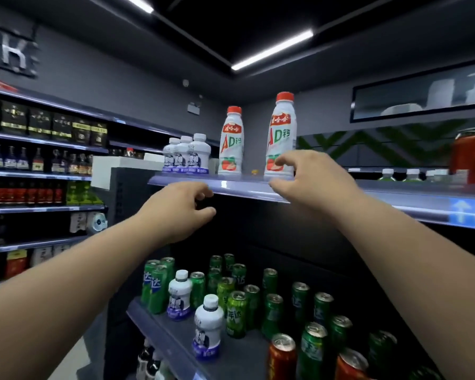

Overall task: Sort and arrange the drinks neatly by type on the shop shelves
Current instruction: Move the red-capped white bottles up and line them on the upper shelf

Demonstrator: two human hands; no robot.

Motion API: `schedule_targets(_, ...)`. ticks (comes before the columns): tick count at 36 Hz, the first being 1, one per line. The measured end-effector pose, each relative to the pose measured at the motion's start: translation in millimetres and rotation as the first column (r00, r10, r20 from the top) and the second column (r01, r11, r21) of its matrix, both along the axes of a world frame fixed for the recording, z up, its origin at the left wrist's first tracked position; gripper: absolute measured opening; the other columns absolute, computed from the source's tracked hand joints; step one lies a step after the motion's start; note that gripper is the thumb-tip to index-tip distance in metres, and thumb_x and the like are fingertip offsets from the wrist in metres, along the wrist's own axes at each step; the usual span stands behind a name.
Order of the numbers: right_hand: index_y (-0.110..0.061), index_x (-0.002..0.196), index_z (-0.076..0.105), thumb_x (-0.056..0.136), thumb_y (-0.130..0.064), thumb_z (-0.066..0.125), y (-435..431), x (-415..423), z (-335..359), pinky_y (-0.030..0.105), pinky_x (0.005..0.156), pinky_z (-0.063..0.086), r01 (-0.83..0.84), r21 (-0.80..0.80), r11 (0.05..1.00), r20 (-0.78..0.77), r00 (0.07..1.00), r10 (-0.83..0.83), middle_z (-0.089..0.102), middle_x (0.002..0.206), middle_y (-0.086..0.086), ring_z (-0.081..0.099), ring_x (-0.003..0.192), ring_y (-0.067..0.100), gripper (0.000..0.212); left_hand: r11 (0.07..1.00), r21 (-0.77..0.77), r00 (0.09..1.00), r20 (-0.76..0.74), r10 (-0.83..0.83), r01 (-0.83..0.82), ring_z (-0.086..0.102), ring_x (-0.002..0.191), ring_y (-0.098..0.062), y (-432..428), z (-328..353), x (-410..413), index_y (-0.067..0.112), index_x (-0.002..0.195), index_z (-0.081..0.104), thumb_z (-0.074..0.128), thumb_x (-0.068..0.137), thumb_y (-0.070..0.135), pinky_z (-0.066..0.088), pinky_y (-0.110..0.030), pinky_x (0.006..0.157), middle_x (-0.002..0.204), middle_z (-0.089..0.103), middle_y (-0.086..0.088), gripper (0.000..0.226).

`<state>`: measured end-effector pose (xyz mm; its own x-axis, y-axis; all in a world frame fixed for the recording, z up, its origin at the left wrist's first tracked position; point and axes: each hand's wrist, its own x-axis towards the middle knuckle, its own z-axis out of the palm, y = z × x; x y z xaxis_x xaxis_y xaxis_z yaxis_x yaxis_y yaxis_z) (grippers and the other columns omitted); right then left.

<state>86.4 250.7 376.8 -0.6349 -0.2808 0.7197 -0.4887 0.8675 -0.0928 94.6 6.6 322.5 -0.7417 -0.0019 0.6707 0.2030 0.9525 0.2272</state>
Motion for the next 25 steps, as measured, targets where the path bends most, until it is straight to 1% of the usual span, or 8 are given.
schedule_targets(2, -0.028, 0.124, 0.063, 0.087, -0.045, 0.062, -10, -19, 7, 0.042, 0.087, 0.055, 0.067, -0.025, 0.997, -0.002, 0.998, -0.067, 0.063, 0.127, 0.001, 0.059, 0.107, 0.024, 0.04, 0.997, 0.037, 0.997, -0.029, -0.07, 0.072, 0.063, 0.099, -0.013, -11, 6, -34, 0.032, 0.116, 0.061, 0.067, 0.086, 0.041, 0.053, -0.038, 0.09, 0.113, 0.066, 0.009, 0.032)
schedule_targets(5, -0.021, 0.126, 0.058, 0.088, -0.046, 0.063, -27, -51, 14, 0.044, 0.086, 0.056, 0.18, -0.069, 0.981, 0.022, 0.984, -0.179, 0.062, 0.126, 0.004, 0.06, 0.104, 0.026, 0.045, 0.984, 0.098, 0.987, -0.072, -0.145, 0.152, 0.061, 0.101, -0.013, -26, 18, -86, 0.032, 0.119, 0.059, 0.066, 0.085, 0.042, 0.051, -0.037, 0.092, 0.118, 0.064, 0.008, 0.037)
schedule_targets(9, -0.019, 0.124, 0.048, 0.086, -0.05, 0.067, -42, -83, 31, 0.039, 0.077, 0.052, 0.328, -0.18, 0.927, 0.017, 0.944, -0.331, 0.062, 0.118, 0.003, 0.062, 0.099, 0.027, 0.053, 0.954, 0.185, 0.968, -0.132, -0.214, 0.236, 0.06, 0.11, -0.02, -34, 46, -149, 0.026, 0.129, 0.054, 0.068, 0.084, 0.043, 0.049, -0.041, 0.093, 0.124, 0.063, 0.003, 0.05)
schedule_targets(12, -0.022, 0.121, 0.043, 0.083, -0.054, 0.069, -46, -100, 37, 0.044, 0.081, 0.055, 0.375, -0.254, 0.891, 0.065, 0.926, -0.371, 0.063, 0.118, 0.002, 0.063, 0.098, 0.026, 0.056, 0.921, 0.255, 0.952, -0.164, -0.259, 0.295, 0.059, 0.107, -0.025, -30, 63, -189, 0.025, 0.124, 0.048, 0.067, 0.083, 0.048, 0.048, -0.041, 0.088, 0.121, 0.062, 0.0, 0.051)
schedule_targets(15, -0.026, 0.125, 0.041, 0.08, -0.068, 0.062, -49, -109, 32, 0.048, 0.085, 0.055, 0.441, -0.226, 0.868, 0.132, 0.897, -0.422, 0.061, 0.119, -0.002, 0.062, 0.101, 0.024, 0.064, 0.866, 0.336, 0.927, -0.19, -0.323, 0.371, 0.057, 0.108, -0.029, -23, 66, -221, 0.024, 0.126, 0.04, 0.068, 0.083, 0.049, 0.046, -0.042, 0.087, 0.121, 0.058, -0.003, 0.057)
schedule_targets(18, -0.03, 0.13, 0.041, 0.077, -0.075, 0.062, -50, -110, 30, 0.049, 0.091, 0.053, 0.441, -0.219, 0.87, 0.144, 0.897, -0.419, 0.061, 0.124, -0.007, 0.062, 0.106, 0.02, 0.072, 0.864, 0.337, 0.927, -0.163, -0.337, 0.373, 0.053, 0.097, -0.029, -18, 62, -237, 0.023, 0.129, 0.031, 0.063, 0.086, 0.054, 0.04, -0.039, 0.079, 0.114, 0.053, -0.002, 0.063)
schedule_targets(21, -0.031, 0.129, 0.045, 0.078, -0.069, 0.07, -51, -108, 32, 0.045, 0.092, 0.053, 0.401, -0.265, 0.877, 0.16, 0.915, -0.37, 0.062, 0.122, -0.012, 0.062, 0.104, 0.013, 0.068, 0.871, 0.314, 0.925, -0.162, -0.343, 0.378, 0.051, 0.092, -0.027, -18, 61, -244, 0.023, 0.13, 0.026, 0.062, 0.086, 0.057, 0.039, -0.039, 0.076, 0.111, 0.051, 0.0, 0.066)
schedule_targets(25, -0.033, 0.122, 0.048, 0.075, -0.061, 0.079, -55, -107, 35, 0.038, 0.087, 0.053, 0.382, -0.331, 0.863, 0.146, 0.924, -0.353, 0.064, 0.114, -0.015, 0.061, 0.097, 0.003, 0.063, 0.867, 0.298, 0.916, -0.175, -0.36, 0.398, 0.05, 0.092, -0.025, -21, 62, -244, 0.023, 0.133, 0.024, 0.061, 0.086, 0.06, 0.04, -0.04, 0.075, 0.109, 0.048, 0.001, 0.07)
